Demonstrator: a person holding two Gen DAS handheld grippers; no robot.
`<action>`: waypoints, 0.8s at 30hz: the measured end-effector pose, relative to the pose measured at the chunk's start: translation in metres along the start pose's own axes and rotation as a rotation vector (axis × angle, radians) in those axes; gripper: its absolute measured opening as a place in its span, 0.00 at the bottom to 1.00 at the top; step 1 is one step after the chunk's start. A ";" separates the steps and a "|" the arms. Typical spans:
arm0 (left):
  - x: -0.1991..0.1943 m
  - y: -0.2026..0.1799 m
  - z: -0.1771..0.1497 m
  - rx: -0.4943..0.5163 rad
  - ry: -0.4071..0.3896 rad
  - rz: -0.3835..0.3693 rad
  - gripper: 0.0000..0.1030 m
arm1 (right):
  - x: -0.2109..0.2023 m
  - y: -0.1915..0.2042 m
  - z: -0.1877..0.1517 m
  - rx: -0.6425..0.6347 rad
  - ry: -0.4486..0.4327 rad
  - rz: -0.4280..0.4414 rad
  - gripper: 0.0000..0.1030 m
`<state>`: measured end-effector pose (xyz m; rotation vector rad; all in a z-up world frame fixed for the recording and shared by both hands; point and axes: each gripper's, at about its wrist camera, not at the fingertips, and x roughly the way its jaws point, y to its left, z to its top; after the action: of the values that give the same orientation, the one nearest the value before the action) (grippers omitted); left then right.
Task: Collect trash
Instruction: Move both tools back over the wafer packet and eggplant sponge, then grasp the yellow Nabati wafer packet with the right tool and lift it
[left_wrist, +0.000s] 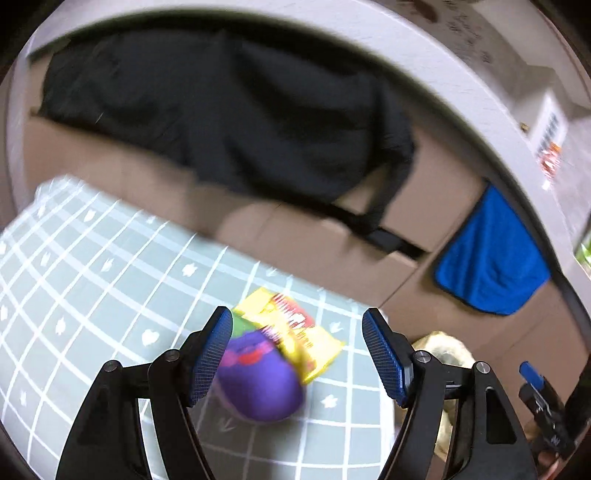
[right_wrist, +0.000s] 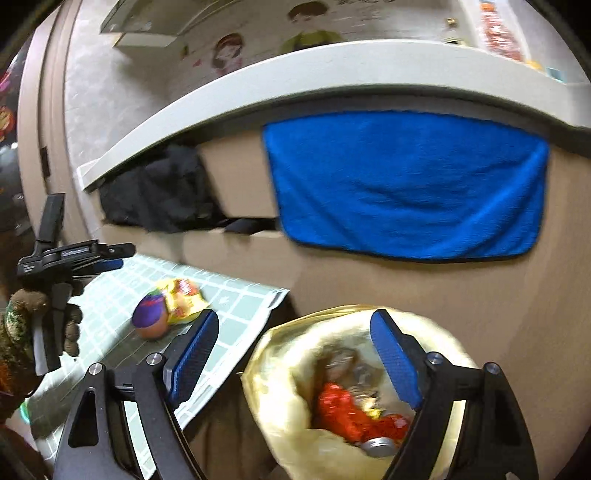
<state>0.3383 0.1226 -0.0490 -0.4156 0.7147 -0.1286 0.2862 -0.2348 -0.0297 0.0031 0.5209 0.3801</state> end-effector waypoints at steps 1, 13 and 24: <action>0.004 0.003 -0.004 -0.010 0.017 0.007 0.71 | 0.003 0.005 -0.001 -0.009 0.009 0.008 0.79; 0.053 -0.026 -0.053 0.281 0.059 0.227 0.71 | 0.027 0.057 -0.008 -0.049 0.081 0.023 0.79; 0.014 0.081 -0.022 0.107 0.020 0.260 0.71 | 0.079 0.093 -0.005 -0.064 0.152 0.128 0.79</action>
<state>0.3323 0.1861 -0.1054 -0.2171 0.7719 0.0742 0.3143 -0.1209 -0.0631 -0.0552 0.6608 0.5246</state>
